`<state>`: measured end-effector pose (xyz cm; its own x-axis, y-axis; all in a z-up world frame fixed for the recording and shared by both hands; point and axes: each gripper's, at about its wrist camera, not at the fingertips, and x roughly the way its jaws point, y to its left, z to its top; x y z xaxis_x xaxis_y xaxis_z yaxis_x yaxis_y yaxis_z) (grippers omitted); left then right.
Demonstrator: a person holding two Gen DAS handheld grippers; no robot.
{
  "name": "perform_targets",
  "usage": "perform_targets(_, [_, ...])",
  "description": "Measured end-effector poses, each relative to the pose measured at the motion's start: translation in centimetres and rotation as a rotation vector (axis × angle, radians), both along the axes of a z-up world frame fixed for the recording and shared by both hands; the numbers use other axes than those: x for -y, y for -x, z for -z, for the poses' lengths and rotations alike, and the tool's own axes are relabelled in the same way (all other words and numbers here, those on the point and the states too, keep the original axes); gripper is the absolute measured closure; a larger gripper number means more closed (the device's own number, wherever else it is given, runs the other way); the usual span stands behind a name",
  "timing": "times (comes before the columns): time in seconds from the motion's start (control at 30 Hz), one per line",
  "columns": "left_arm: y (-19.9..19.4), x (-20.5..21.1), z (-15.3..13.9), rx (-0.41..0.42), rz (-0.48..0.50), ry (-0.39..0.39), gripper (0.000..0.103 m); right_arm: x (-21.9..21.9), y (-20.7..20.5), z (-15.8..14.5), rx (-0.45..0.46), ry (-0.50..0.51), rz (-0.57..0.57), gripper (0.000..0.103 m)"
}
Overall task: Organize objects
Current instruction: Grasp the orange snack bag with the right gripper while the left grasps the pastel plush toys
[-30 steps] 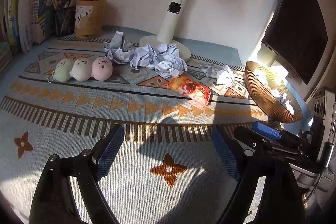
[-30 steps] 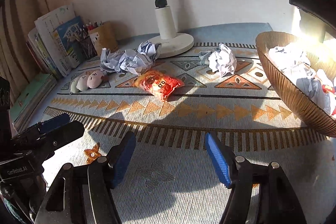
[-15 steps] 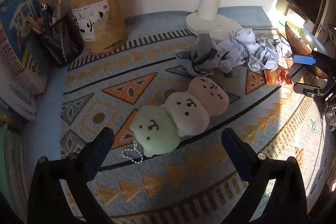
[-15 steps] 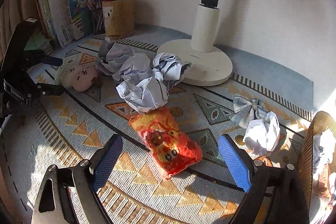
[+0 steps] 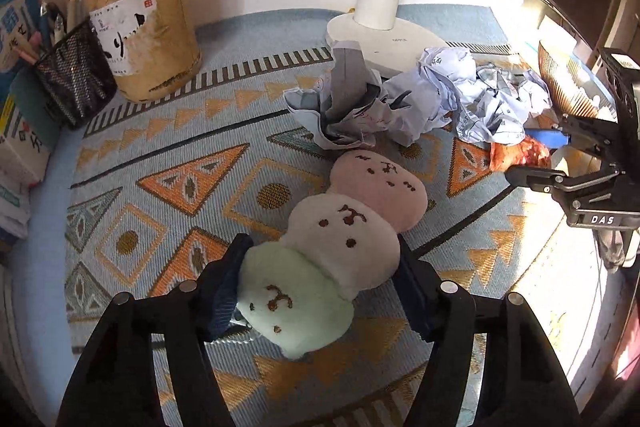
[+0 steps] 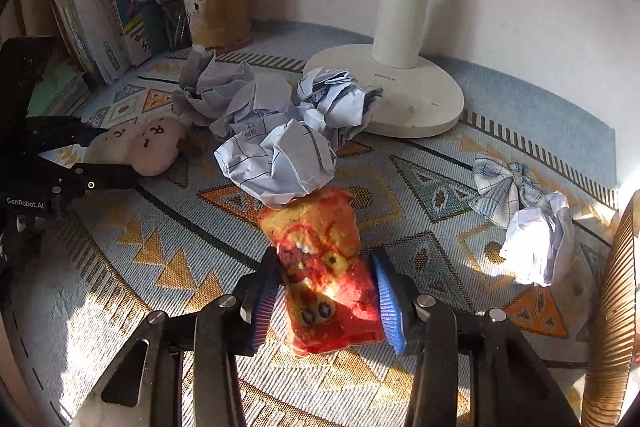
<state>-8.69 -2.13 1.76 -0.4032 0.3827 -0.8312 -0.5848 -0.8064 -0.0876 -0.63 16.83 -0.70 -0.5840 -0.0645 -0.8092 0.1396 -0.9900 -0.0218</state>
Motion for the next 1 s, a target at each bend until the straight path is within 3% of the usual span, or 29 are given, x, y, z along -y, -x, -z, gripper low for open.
perform_targets(0.13, [-4.1, -0.1, -1.0, 0.033, -0.092, -0.063, 0.041, -1.6, -3.7, -0.9, 0.025, 0.142, 0.112, 0.071])
perform_targets(0.23, [-7.9, 0.4, -1.5, 0.058, -0.211, -0.102, 0.041, -2.9, -8.2, -1.7, -0.003, 0.188, 0.213, 0.071])
perform_targets(0.37, [-12.7, -0.5, -2.1, 0.084, -0.277, -0.232, 0.041, -5.1, -13.1, -2.0, -0.026, 0.234, 0.336, 0.070])
perform_targets(0.5, [-14.9, -3.1, -1.4, 0.060, -0.361, -0.228, 0.040, -4.9, -15.0, -1.4, -0.033, 0.219, 0.301, 0.070])
perform_targets(0.6, [-15.3, -5.5, -0.2, 0.072, -0.382, -0.183, 0.038, -4.8, -15.3, -0.6, -0.035, 0.207, 0.281, 0.069])
perform_targets(0.63, [-16.1, -6.1, -0.4, 0.026, -0.392, -0.155, 0.038, -4.9, -15.2, -0.4, -0.031, 0.218, 0.275, 0.068])
perform_targets(0.67, [-16.3, -6.6, -0.3, 0.010, -0.392, -0.130, 0.035, -5.0, -15.3, -0.4, -0.037, 0.221, 0.275, 0.068])
perform_targets(0.8, [-16.2, -6.7, -0.3, 0.033, -0.333, -0.167, 0.027, -5.5, -15.6, -0.6, -0.059, 0.262, 0.274, 0.040])
perform_targets(0.9, [-15.8, -6.4, -0.2, 0.043, -0.283, -0.172, 0.020, -5.5, -15.9, -0.8, -0.075, 0.281, 0.256, 0.039])
perform_targets(1.0, [-15.7, -7.1, 0.0, 0.043, -0.208, -0.113, 0.017, -5.1, -15.7, -0.7, -0.065, 0.265, 0.244, 0.039])
